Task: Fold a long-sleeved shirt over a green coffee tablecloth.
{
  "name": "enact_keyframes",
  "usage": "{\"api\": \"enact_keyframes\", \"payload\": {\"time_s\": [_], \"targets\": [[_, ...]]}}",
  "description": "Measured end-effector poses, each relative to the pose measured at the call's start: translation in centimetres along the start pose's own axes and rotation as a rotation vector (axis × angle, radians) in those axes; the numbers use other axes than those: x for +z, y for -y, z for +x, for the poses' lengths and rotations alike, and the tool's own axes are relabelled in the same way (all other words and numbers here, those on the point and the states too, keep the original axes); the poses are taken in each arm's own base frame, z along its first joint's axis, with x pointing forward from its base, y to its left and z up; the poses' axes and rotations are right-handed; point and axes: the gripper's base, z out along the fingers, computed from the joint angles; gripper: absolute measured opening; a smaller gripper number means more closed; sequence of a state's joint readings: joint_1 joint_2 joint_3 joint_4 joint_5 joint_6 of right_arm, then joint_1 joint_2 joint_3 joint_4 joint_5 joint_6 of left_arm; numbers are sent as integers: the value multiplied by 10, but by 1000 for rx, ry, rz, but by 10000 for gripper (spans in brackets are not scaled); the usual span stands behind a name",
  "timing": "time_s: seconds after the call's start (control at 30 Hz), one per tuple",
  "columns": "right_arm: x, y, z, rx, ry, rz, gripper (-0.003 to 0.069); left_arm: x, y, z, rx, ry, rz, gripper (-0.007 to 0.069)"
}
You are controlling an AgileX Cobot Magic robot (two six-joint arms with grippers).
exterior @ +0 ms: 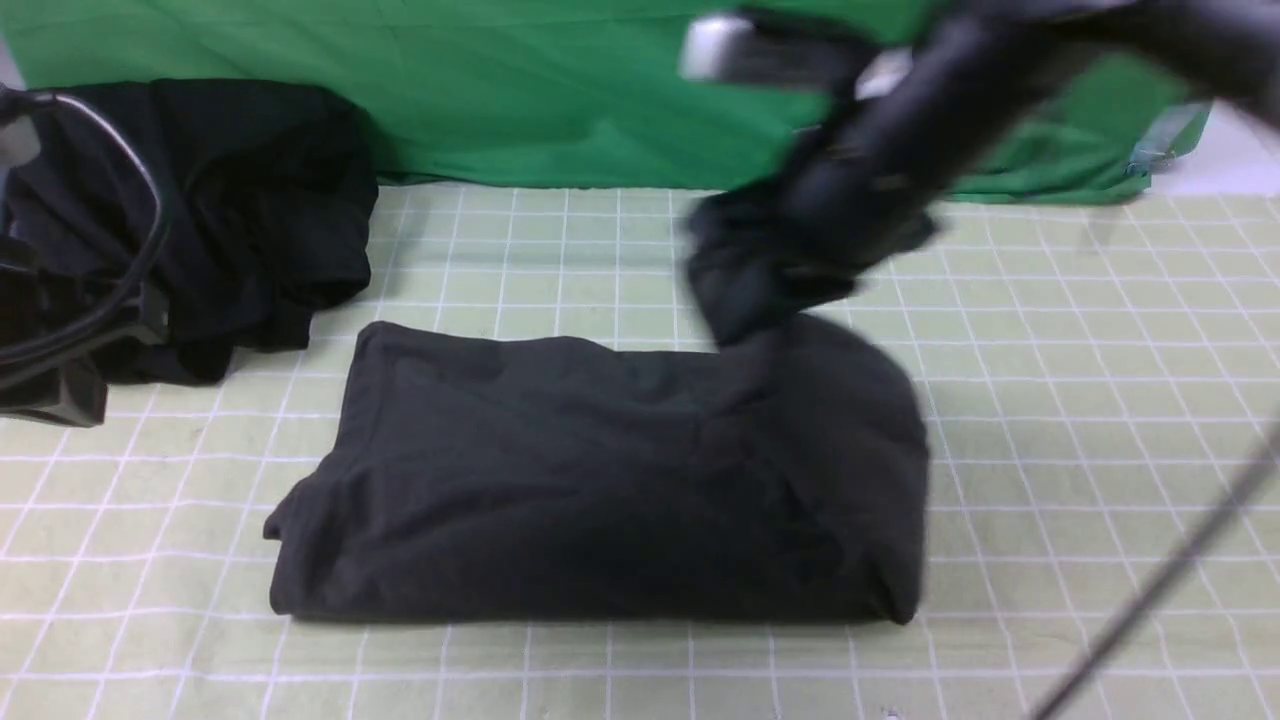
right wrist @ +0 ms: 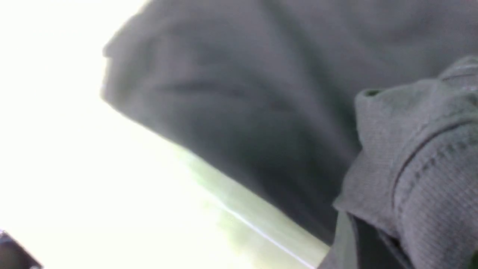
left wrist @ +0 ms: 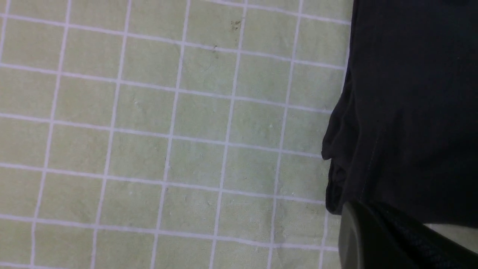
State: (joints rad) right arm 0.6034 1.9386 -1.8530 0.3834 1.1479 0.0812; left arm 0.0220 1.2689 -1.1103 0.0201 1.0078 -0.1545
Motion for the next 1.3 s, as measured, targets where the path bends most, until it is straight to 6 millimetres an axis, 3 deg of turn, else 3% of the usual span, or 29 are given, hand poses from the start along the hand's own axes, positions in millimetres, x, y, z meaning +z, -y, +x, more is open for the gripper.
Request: {"api": "enact_keyframes", "payload": {"time_s": [0.13, 0.2, 0.3, 0.5, 0.53, 0.6, 0.63, 0.67, 0.7, 0.73, 0.77, 0.8, 0.87, 0.93, 1.0, 1.1, 1.23, 1.3], "targets": [[47, -41, -11, -59, -26, -56, 32, 0, 0, 0, 6, 1, 3, 3], [57, -49, -12, -74, -29, -70, 32, 0, 0, 0, 9, 2, 5, 3], [87, -73, -17, -103, -31, -119, 32, 0, 1, 0, 9, 1, 17, 3], [125, -83, -19, -90, -12, -142, 85, 0, 1, 0, 11, 1, 17, 3], [134, -85, -18, -74, -1, -151, 163, 0, 1, 0, 11, 2, 17, 3], [136, -86, -18, -72, 8, -157, 221, 0, 1, 0, 11, 2, 17, 3], [137, -88, -19, -68, 18, -170, 318, 0, 1, 0, 11, 2, 17, 3], [137, -90, -19, -70, 21, -184, 365, 0, 2, 0, 11, 5, 18, 3], [132, -93, -19, -94, 23, -200, 435, 0, 2, -1, 11, 7, 18, 3], [132, -93, -20, -100, 25, -202, 443, 0, 2, -1, 11, 7, 18, 3], [119, -94, -22, -163, 24, -206, 493, 0, 2, -1, 14, 9, 18, 3], [119, -94, -22, -171, 19, -204, 496, 0, 2, -1, 14, 9, 18, 3], [96, -90, -27, -249, 16, -174, 507, 0, 2, -1, 11, 10, 24, 3], [64, -76, -38, -298, 67, -87, 444, 0, 4, -2, 13, 19, 47, 3], [18, -52, -51, -324, 163, 50, 246, 1, 10, -3, 16, 24, 110, 3], [-24, -30, -51, -312, 215, 150, 69, 5, 23, -5, 30, 29, 201, 3], [-40, -3, -31, -291, 146, 214, 16, 23, 38, -9, 51, 12, 248, 3], [-42, 14, -5, -289, 52, 239, 8, 42, 49, -13, 73, -8, 256, 6]]}}
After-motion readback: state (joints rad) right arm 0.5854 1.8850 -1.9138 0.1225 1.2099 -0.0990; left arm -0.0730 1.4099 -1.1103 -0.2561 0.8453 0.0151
